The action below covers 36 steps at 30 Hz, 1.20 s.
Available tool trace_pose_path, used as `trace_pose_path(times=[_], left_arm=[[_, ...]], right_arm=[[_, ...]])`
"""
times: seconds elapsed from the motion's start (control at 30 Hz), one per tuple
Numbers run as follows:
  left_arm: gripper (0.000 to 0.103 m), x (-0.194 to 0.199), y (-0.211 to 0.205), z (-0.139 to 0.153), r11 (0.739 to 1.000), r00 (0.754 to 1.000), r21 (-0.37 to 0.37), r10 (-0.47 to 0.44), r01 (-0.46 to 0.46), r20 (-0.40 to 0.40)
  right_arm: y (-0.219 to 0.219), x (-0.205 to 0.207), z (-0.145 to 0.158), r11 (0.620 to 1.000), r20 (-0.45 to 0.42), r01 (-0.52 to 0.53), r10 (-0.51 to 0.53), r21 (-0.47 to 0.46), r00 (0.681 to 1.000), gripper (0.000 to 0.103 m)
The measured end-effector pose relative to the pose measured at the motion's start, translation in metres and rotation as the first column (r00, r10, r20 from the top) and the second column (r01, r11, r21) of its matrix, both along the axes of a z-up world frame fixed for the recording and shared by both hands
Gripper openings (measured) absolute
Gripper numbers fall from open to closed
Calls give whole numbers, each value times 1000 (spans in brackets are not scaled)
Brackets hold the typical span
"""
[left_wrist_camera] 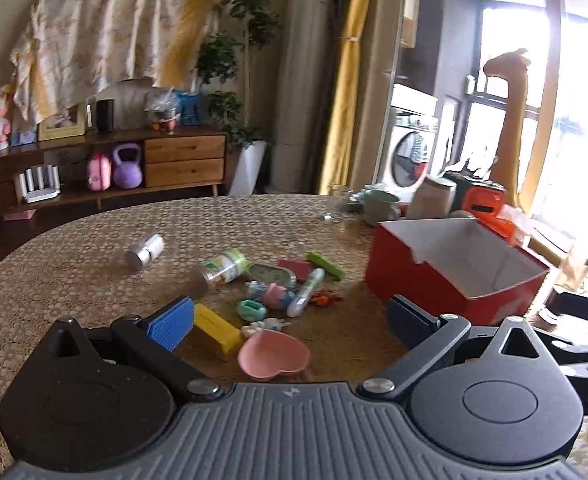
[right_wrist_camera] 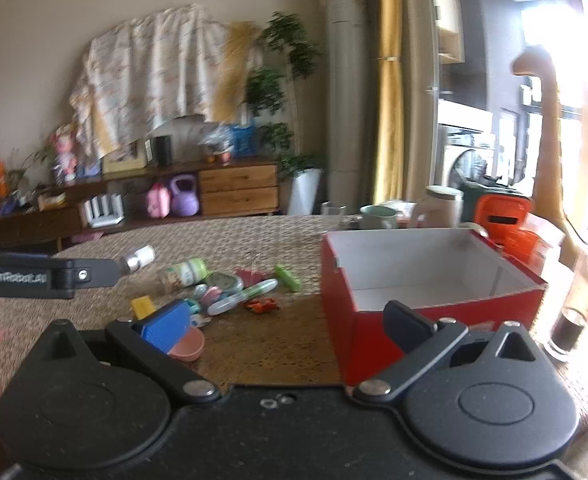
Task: Organize rigid objects
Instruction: 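Grasp the yellow box with the left gripper while the right gripper grasps the pink heart dish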
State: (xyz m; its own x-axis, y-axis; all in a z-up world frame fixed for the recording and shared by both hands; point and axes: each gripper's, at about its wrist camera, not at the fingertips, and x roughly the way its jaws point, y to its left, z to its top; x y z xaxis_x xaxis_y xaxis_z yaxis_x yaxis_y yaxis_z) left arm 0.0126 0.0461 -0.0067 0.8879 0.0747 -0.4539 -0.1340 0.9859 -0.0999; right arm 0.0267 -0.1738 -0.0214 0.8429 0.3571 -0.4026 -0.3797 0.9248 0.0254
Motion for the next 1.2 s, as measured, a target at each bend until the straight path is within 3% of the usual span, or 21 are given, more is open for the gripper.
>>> trace_pose_path(times=[0.2,0.33,0.5,0.67,0.77,1.2], left_arm=[[103,19,17,-18,995,1000,98,16,-14,-24],[103,32,30,-30,987,999,162,24,-17,-36],[103,53,55,-45,993,995,109,58,-49,-79],[103,73,69,-64,990,993,141,18,-1,-117],[103,86,78,-76,987,990,163,20,3,-142],[102,120,96,-117,990,975,115,-55,82,-217]], right_arm=[[23,17,-11,992,-31,-129,128,-20,991,103],[45,23,-20,969,-46,-232,229,-83,972,103],[71,32,-33,937,-80,-325,317,-127,945,103],[89,45,-49,915,-120,-379,364,-141,923,103],[101,56,-59,906,-152,-396,374,-151,915,102],[142,95,-98,889,-235,-424,381,-172,894,96]])
